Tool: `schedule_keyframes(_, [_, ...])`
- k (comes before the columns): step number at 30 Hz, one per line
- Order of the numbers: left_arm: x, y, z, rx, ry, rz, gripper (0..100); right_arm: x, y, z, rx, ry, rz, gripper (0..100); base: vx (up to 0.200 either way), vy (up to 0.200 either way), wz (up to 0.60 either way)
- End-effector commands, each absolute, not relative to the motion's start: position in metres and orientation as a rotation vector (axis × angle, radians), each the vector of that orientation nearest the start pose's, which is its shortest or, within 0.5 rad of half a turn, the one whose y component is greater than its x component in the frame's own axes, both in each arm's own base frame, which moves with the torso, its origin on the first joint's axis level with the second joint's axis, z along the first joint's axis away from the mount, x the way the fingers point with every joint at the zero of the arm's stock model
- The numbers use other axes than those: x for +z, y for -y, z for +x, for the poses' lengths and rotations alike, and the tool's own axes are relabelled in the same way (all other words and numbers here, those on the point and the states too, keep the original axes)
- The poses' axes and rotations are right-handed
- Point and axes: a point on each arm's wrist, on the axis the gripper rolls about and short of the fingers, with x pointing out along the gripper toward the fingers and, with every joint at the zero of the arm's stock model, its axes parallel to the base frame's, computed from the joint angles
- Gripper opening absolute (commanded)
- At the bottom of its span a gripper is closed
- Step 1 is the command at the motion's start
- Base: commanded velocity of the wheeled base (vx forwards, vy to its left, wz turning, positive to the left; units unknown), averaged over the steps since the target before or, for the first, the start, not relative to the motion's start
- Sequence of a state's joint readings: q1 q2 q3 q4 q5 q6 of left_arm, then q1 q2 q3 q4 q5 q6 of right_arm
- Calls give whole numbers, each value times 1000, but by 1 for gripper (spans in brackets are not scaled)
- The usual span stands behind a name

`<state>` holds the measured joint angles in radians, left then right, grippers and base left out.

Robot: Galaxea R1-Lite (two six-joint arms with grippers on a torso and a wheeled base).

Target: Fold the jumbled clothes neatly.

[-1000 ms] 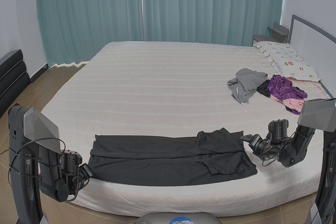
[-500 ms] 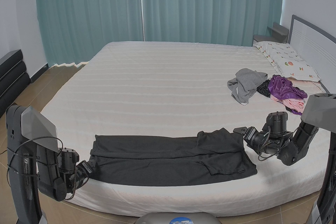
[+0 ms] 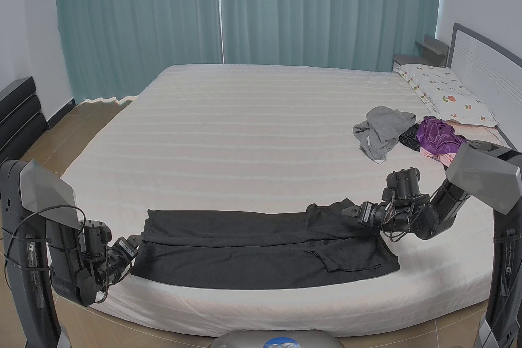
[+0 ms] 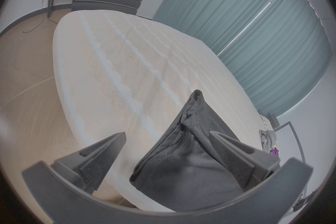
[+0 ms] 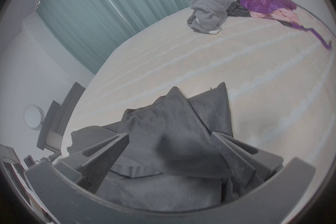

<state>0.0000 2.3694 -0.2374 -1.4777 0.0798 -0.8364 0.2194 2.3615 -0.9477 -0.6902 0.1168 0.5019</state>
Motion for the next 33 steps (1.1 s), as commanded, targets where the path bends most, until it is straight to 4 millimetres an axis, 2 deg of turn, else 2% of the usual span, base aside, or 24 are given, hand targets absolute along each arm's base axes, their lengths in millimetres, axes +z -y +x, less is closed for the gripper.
schedule_keyframes(1, [-42,-2,268,343,-582,-778,100,-33,-90,390,134,-810,404,100,0,0,0])
schedule_keyframes(5, [-44,-2,269,339,-573,-776,100,-39,-89,388,143,-828,354,100,0,0,0])
schedule_keyframes(6, [-45,-2,269,339,-573,-776,100,-39,-88,387,143,-833,347,0,0,0,0])
schedule_keyframes(15, [-51,-1,267,328,-576,-745,100,-26,-75,378,128,-831,357,0,0,0,0])
schedule_keyframes(23, [-50,-1,267,328,-574,-746,100,-28,-72,374,120,-847,357,0,0,0,0])
schedule_keyframes(24, [-50,-1,267,328,-574,-746,100,-29,-72,372,117,-854,355,100,0,0,0])
schedule_keyframes(29, [-51,-1,267,328,-574,-746,100,-23,-69,372,114,-833,337,100,0,0,0])
schedule_keyframes(33, [-51,-1,267,328,-576,-744,100,9,-67,374,117,-751,368,100,0,0,0])
